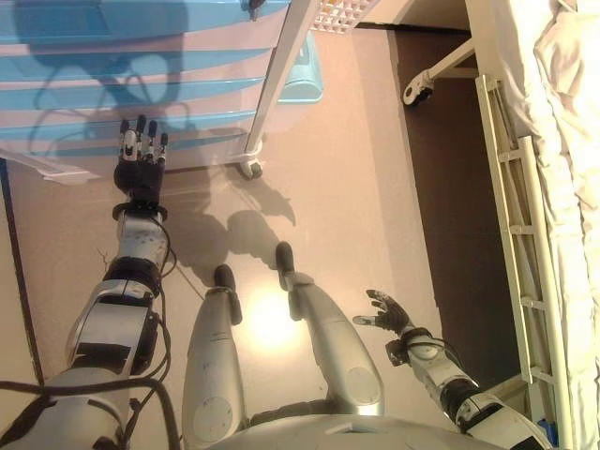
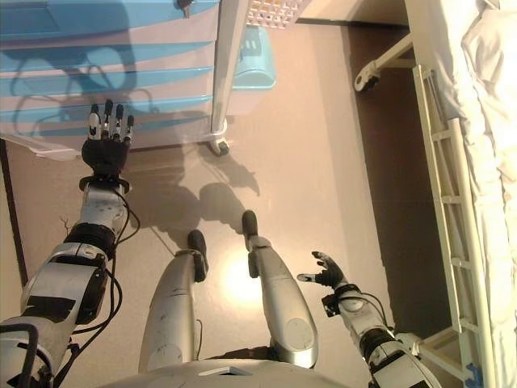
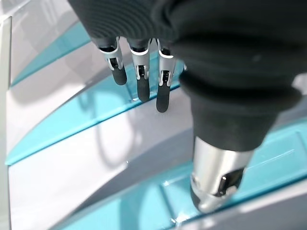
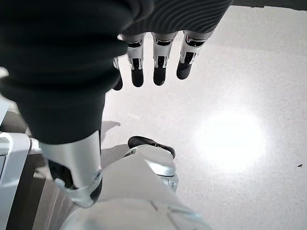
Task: Open the drawer and pick up the medicine
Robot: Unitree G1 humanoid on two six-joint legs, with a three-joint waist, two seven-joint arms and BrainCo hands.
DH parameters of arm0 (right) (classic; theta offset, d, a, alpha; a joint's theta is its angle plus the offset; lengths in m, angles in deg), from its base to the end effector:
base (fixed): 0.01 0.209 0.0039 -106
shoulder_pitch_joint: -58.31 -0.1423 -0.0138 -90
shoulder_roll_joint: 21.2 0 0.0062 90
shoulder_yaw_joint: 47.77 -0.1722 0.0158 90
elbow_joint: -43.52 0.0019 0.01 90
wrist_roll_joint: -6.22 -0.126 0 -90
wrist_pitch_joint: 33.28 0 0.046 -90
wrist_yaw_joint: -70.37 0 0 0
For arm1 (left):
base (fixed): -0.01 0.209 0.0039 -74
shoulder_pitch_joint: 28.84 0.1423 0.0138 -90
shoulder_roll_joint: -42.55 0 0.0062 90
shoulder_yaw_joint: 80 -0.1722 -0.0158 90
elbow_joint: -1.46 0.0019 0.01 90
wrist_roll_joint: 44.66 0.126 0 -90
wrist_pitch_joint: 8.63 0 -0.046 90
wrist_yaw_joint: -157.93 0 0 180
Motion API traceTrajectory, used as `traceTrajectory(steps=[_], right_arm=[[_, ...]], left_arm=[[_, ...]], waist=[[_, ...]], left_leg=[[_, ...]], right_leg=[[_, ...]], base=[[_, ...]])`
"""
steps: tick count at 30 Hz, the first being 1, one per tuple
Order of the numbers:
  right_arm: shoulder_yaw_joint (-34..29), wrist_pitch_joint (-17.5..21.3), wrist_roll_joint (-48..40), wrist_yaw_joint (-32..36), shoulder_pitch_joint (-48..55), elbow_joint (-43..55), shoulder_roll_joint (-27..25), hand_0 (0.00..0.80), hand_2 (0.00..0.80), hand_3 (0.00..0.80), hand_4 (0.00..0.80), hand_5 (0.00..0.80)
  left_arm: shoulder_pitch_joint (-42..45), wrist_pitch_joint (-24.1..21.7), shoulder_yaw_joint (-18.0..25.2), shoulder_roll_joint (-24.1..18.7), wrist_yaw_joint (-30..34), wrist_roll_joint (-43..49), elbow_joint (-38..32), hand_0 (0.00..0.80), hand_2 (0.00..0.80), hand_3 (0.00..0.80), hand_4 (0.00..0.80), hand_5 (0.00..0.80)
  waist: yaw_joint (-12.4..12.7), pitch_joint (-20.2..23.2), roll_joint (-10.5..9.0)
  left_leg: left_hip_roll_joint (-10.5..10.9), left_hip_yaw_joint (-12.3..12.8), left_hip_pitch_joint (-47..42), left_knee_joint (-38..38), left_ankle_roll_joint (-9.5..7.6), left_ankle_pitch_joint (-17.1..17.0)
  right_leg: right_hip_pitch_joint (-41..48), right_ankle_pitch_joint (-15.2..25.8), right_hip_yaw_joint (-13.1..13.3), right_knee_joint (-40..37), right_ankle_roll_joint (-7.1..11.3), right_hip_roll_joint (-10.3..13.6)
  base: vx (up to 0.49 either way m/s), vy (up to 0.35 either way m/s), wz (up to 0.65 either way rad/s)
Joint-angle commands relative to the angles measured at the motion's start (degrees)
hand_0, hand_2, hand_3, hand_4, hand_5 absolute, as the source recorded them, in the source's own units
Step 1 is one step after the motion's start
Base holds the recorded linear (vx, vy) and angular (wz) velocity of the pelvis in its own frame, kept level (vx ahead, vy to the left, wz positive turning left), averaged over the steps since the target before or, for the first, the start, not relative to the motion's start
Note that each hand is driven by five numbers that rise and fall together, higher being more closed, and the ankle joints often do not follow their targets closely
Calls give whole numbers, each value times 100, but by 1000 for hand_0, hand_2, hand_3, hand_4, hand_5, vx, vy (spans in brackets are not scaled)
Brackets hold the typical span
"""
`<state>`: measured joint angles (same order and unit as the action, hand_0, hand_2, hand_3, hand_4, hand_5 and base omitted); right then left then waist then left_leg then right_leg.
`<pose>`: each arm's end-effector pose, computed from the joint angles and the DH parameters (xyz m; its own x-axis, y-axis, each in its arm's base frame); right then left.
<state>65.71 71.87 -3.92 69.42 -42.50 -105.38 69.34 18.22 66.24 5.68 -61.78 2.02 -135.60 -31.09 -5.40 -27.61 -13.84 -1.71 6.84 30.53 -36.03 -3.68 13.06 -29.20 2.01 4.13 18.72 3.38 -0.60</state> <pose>0.1625 -0.1875 -0.0559 0.7996 0.0735 -0.5960 -0.2551 0.9400 -0.2264 0.2963 0.2712 0.1122 0.9243 0.2327 0.3025 0.1187 0.5781 -0.8073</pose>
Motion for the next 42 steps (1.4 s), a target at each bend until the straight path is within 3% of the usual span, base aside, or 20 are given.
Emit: traceTrajectory(steps=[1, 19, 35, 36, 37, 38, 41, 42], right_arm=[[88, 85, -171, -102, 387, 254, -76, 0, 0, 0, 0, 0], [13, -42, 6, -41, 865, 168, -18, 0, 0, 0, 0, 0], [139, -218, 417, 112, 1415, 6, 22, 0, 0, 0, 0, 0], [136, -221, 443, 121, 1444, 2, 20, 0, 0, 0, 0, 0], [135, -203, 481, 137, 1472, -13, 13, 0, 0, 0, 0, 0], [143, -196, 509, 155, 1491, -9, 2, 0, 0, 0, 0, 0], [185, -130, 526, 155, 1468, -19, -15, 0, 0, 0, 0, 0], [195, -119, 549, 160, 1447, 11, -23, 0, 0, 0, 0, 0]], left_arm=[[-894, -369, 287, -937, 397, 225, -909, 0, 0, 0, 0, 0], [-673, -193, 575, -1298, 429, -5, -1640, 0, 0, 0, 0, 0], [-281, 303, 758, -842, 1823, -1704, -2475, 0, 0, 0, 0, 0], [-276, 383, 739, -810, 1890, -1755, -2515, 166, 166, 166, 166, 166], [-283, 458, 710, -796, 1954, -1822, -2562, 392, 392, 392, 392, 392], [-287, 536, 662, -756, 2073, -1862, -2623, 521, 521, 521, 521, 521], [-359, 763, 530, -670, 2383, -1888, -2769, 800, 800, 800, 800, 800], [-361, 819, 477, -647, 2452, -1856, -2828, 800, 800, 800, 800, 800]], waist=[[124, 220, 164], [313, 484, 195], [342, 900, 121], [339, 914, 117], [336, 925, 115], [332, 934, 114], [345, 916, 115], [352, 902, 114]], left_leg=[[520, 16, -56, -209, -149, 608], [643, -73, -685, 13, -174, 616], [616, -114, -1458, 406, -87, 417], [611, -117, -1499, 439, -81, 403], [608, -123, -1531, 468, -80, 392], [603, -131, -1557, 497, -80, 378], [605, -172, -1546, 513, -79, 351], [601, -189, -1529, 519, -74, 338]], right_leg=[[741, -141, 90, -488, 54, -180], [1579, -165, 90, -780, 101, -135], [2272, -139, 186, -967, 195, -174], [2300, -137, 189, -979, 200, -178], [2319, -132, 194, -989, 206, -181], [2332, -129, 200, -995, 211, -189], [2330, -138, 203, -977, 199, -210], [2321, -149, 202, -965, 195, -219]], base=[[25, -19, 3], [77, -14, 5], [118, -12, 0], [72, -12, -2], [52, -17, 0], [0, 0, 0], [-29, -14, 0], [-65, -18, 3]])
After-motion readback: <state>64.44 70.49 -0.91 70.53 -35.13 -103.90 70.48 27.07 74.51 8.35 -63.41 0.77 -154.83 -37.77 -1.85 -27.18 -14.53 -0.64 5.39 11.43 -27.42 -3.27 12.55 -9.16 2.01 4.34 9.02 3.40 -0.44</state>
